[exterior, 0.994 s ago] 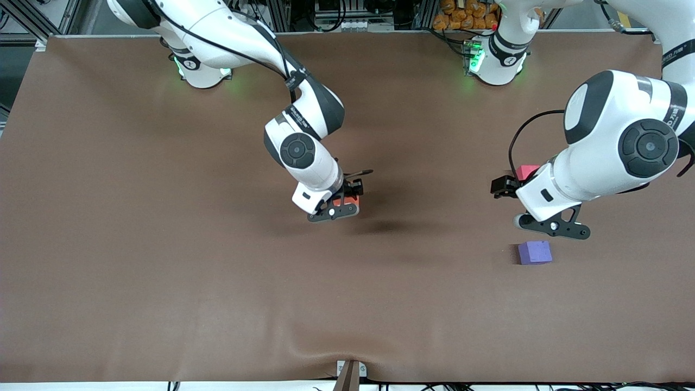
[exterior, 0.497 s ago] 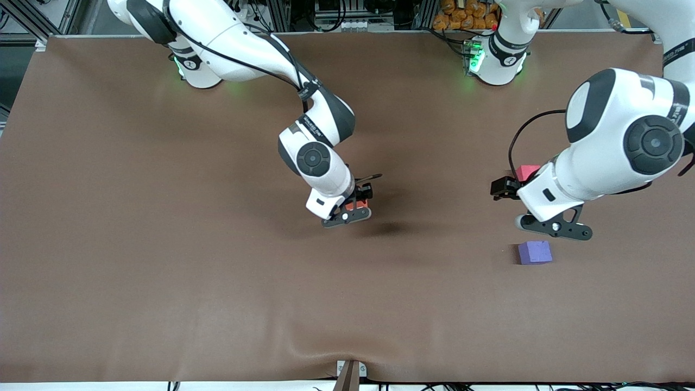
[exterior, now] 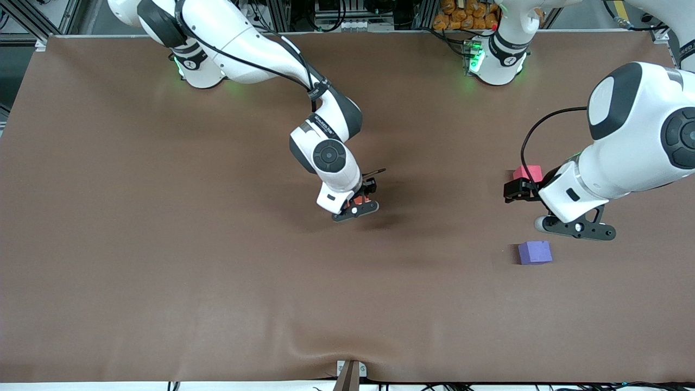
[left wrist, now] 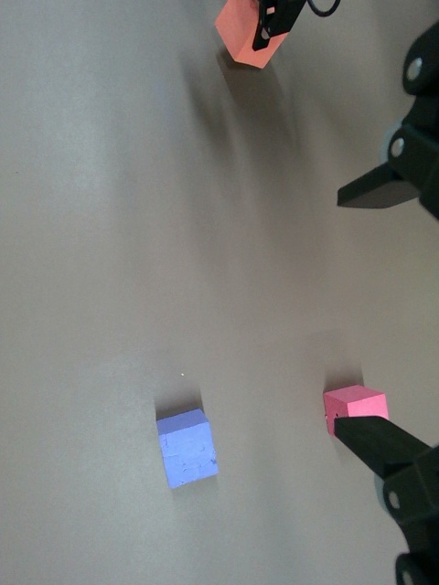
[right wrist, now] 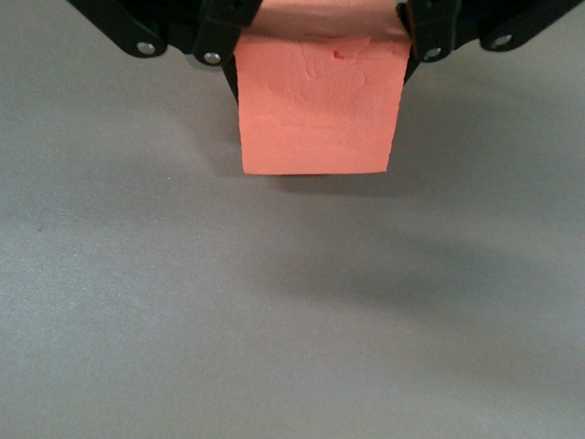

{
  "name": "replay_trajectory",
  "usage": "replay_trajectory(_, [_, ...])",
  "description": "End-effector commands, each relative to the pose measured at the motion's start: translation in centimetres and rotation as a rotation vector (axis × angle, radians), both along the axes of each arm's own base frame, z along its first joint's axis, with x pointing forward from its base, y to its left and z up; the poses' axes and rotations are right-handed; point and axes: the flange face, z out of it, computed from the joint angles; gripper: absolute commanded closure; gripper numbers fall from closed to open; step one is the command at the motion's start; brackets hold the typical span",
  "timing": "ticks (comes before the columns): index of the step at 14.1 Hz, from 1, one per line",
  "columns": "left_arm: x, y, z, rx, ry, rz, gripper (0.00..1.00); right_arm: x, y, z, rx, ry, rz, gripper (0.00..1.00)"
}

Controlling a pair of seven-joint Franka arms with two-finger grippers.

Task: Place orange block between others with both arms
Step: 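Carry the orange cube toward mid-table while the left gripper nears the pink cube, then set the orange cube down and open the right gripper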

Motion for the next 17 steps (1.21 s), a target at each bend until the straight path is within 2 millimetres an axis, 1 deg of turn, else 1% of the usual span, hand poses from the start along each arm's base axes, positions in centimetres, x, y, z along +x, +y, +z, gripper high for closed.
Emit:
replay_trajectory(1, [-0.5, 1.3, 1.9, -0.01, -0.027, 0.013, 0.0, 0.0, 0.7, -0.9, -0.032, -0.019, 0.002, 0.93])
replay_trajectory(2, [-0.4, 1.7, 1.8, -0.009, -0.027, 0.01, 0.0, 0.0, 0.7, -0.9, -0.035, -0.022, 0.004, 0.58])
replay_trajectory(3, [-0.3, 2.3, 1.6, -0.009, -0.021, 0.014, 0.0, -0.1, 0.7, -1.0, -0.055, -0.044, 0.027, 0.01])
replay_trajectory(4, [-0.2, 2.9, 1.2, -0.008, -0.014, 0.021, 0.0, -0.1, 0.8, -1.0, -0.08, -0.074, 0.056, 0.0])
replay_trajectory(5, [-0.2, 3.0, 1.0, -0.006, -0.011, 0.022, 0.0, -0.1, 0.8, -1.0, -0.085, -0.079, 0.059, 0.0])
replay_trajectory(8, [-0.1, 3.4, 1.6, -0.001, -0.021, 0.031, 0.0, 0.1, 0.7, -0.5, -0.084, -0.082, 0.042, 0.0])
replay_trajectory(10, [0.1, 3.5, 0.4, 0.011, -0.006, 0.025, 0.0, 0.6, 0.4, 0.3, -0.08, -0.088, 0.032, 0.0])
replay_trajectory(11, [0.5, 3.5, -0.8, 0.009, 0.012, 0.024, 0.0, 1.0, 0.2, 1.3, -0.07, -0.097, 0.024, 0.0])
replay_trajectory(12, [0.9, 3.1, -1.9, 0.007, 0.022, 0.019, 0.0, 1.3, -0.1, 1.7, -0.068, -0.097, 0.008, 0.0])
replay_trajectory(13, [1.0, 2.3, -2.7, 0.005, 0.032, 0.027, 0.0, 1.6, -0.4, 2.5, -0.07, -0.095, -0.01, 0.0])
replay_trajectory(14, [1.0, 1.1, -3.2, 0.0, 0.036, 0.016, 0.0, 2.2, -1.3, 3.8, -0.079, -0.088, -0.024, 0.0])
replay_trajectory(15, [1.0, -0.4, -3.3, -0.007, 0.023, 0.013, 0.0, 2.7, -2.1, 5.0, -0.09, -0.079, -0.029, 0.0])
replay_trajectory(16, [1.0, -1.6, -3.6, -0.012, 0.019, 0.034, 0.0, 3.5, -3.2, 6.5, -0.094, -0.078, -0.042, 0.0])
replay_trajectory(17, [0.9, -3.0, -4.1, -0.011, 0.02, 0.064, 0.0, 4.0, -4.1, 7.7, -0.099, -0.075, -0.052, 0.0])
